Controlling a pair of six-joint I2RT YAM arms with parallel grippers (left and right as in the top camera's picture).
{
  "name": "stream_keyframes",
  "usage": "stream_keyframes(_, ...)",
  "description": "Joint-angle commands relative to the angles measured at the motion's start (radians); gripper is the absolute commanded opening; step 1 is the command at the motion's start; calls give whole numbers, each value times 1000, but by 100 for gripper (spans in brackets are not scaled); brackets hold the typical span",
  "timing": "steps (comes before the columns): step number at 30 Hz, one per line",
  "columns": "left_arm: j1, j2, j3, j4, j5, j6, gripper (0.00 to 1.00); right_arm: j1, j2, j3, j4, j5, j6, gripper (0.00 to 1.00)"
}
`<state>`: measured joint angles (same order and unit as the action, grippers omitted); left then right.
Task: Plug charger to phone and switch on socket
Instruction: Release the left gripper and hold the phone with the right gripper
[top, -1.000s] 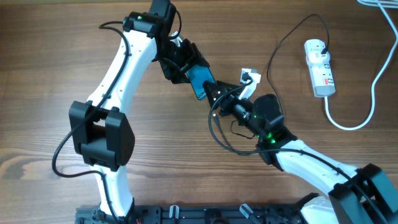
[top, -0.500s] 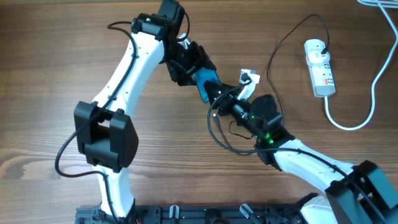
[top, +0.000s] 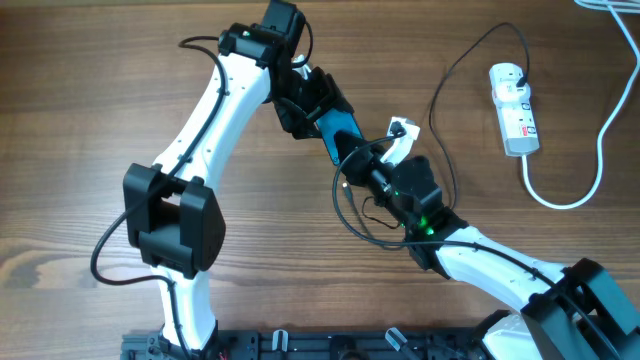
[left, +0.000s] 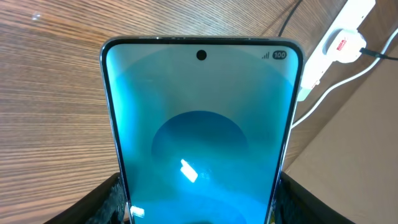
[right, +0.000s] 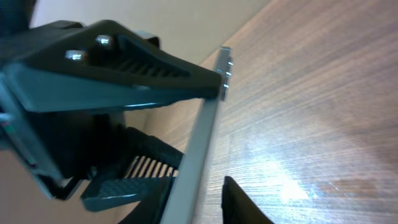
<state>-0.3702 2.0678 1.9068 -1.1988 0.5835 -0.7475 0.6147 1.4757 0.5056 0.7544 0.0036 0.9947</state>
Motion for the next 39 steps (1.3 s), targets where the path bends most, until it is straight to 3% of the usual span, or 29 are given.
stream_keyframes(1, -19, 1, 24, 11, 9, -20, 46, 5, 13, 10, -13, 41, 37, 26)
stream_keyframes(30, -21, 1, 24, -21, 5, -16, 47, 5, 13, 10, -7, 33, 99, 5)
stream_keyframes(35, -21, 1, 24, -31, 6, -16, 55, 5, 13, 10, -8, 31, 134, 4)
stream_keyframes(39, -21, 1, 24, -32, 10, -17, 69, 5, 13, 10, -7, 22, 143, 5)
